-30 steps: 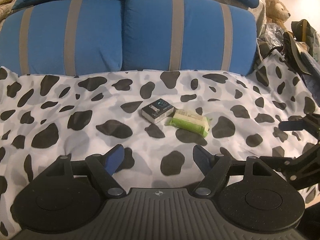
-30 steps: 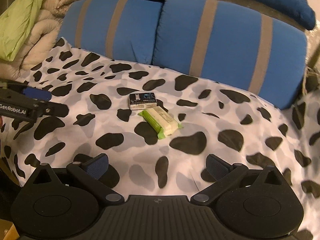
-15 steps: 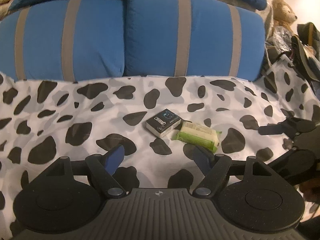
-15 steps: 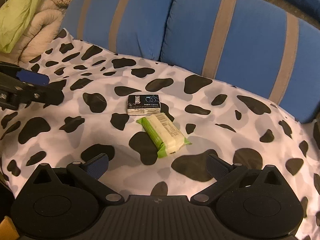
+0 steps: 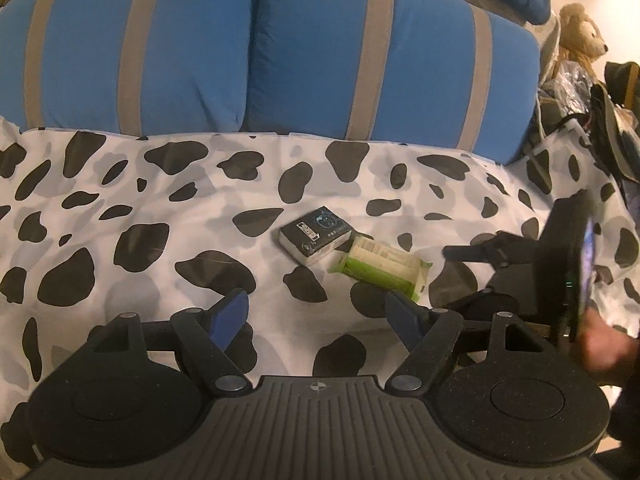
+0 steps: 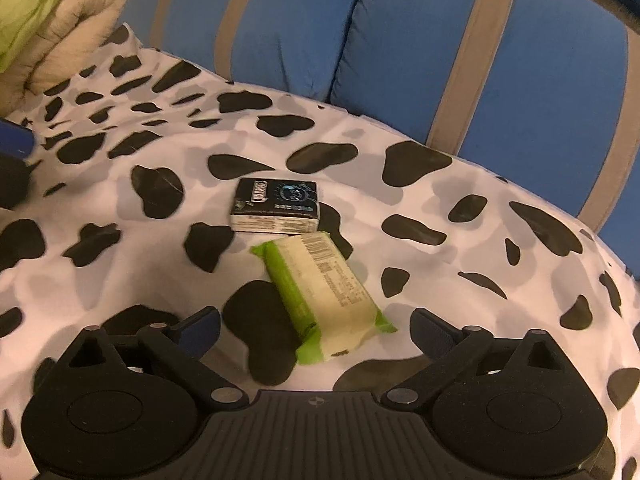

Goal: Organize soft objects
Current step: 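Close the right gripper on the green-wrapped wipes packet and lift it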

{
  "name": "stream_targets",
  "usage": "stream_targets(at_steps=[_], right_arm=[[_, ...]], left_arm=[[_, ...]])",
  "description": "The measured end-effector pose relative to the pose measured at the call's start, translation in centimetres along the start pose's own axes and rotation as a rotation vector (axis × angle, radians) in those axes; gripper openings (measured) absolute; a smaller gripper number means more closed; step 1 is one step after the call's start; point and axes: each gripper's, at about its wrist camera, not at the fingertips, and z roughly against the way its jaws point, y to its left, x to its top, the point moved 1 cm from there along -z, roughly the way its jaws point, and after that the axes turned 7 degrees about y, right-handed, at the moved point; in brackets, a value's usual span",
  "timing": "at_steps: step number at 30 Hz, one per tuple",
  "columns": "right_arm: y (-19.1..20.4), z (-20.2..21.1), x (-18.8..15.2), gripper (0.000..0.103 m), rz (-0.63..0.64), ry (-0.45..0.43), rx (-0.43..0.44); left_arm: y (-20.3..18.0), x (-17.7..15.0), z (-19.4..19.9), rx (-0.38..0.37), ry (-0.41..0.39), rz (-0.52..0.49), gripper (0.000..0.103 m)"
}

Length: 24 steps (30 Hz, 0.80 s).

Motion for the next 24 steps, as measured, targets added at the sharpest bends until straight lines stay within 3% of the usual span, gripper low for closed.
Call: stream_targets(at_steps=[8,12,16,19,24], right_arm=[[-0.6,-2.5,1.0,0.097,-0.011,0.0,-0.007],[-1.0,-3.3,1.2,0.096,-0.038,0.029,0.03],[-0.7,-3.0,1.1,0.085,-0.047,0.038,0.064],[-0.8,-2.8,1.2,0.063,-0.068,0.031,0.112],[-0.5,-3.1,1.6,0.062,-0.072,0.033,0.094]], left_arm=[[0.0,0.2,-0.5,0.007,0.015,0.008,0.075],[-0.2,0.2,-0.6,0.01,0.02,-0.009,0.075],[-0.2,0.1,-0.7,0.006,0.028,-0.006,0.075],[-0.3,0.2,-0.7,0.003,0.032,-0.01,0.075],[-0.4,0.1,-0.7,0.003,0.037,-0.016,0.075]])
